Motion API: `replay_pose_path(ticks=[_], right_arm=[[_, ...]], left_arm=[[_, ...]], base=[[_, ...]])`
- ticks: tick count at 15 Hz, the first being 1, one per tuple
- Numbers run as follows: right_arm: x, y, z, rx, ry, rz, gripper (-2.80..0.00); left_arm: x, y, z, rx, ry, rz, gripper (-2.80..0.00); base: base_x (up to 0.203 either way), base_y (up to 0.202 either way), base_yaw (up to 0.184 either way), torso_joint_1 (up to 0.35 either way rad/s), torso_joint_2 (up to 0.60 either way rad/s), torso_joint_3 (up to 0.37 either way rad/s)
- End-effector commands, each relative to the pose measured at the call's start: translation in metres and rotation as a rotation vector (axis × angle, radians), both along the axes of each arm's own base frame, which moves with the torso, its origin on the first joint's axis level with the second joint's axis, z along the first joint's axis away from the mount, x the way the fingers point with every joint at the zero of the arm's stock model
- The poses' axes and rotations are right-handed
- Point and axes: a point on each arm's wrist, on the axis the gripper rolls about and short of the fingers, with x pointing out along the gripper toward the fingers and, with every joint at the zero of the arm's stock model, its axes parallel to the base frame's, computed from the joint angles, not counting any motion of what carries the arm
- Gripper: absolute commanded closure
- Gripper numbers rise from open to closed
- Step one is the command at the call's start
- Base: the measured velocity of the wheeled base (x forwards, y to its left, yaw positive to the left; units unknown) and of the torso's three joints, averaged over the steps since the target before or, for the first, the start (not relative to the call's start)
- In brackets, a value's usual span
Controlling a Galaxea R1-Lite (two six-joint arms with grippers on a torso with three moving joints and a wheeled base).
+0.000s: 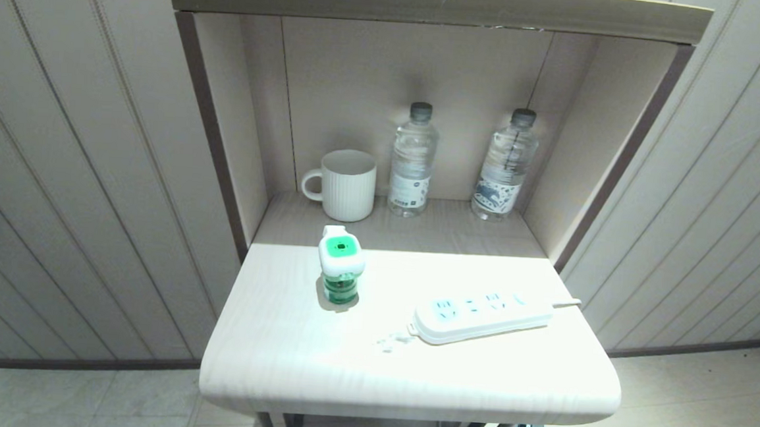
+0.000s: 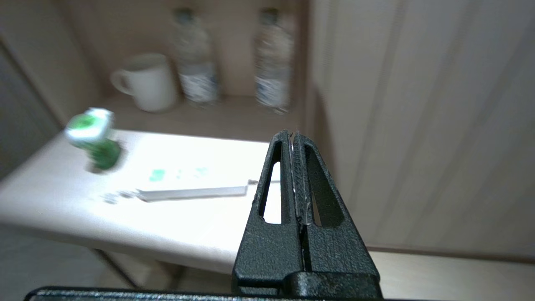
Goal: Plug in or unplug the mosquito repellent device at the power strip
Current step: Pick up the mosquito repellent liquid
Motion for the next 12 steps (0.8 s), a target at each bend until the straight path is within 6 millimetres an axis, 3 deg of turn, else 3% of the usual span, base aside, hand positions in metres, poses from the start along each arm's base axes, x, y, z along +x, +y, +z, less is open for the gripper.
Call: replay_pose_path(ticks=[1,3,5,8,12], right_arm=[[0.076,0.015,0.032,0.064,0.166,0.159,0.00],[0.109,0.050,0.036,0.087,0.282,0.326,0.00],[0.138,0.108,0.020,0.036,0.414,0.349,0.00],[0.148,0.202,-0.009,-0.081,0.450,0.246,0.00],[0.160,0.269,-0.024,-0.110,0.291,0.257,0.00]], left_arm=[[0.000,0.000,0.000,0.000,0.002,0.001,0.00],[0.000,0.000,0.000,0.000,0.002,0.001,0.00],[0.000,0.000,0.000,0.000,0.002,0.001,0.00],[0.000,0.000,0.000,0.000,0.001,0.000,0.00],[0.000,0.000,0.000,0.000,0.002,0.001,0.00]], base=[[0.000,0.000,0.000,0.000,0.00,0.000],[0.000,0.000,0.000,0.000,0.00,0.000],[0.000,0.000,0.000,0.000,0.00,0.000],[0.000,0.000,0.000,0.000,0.00,0.000],[0.000,0.000,0.000,0.000,0.00,0.000]])
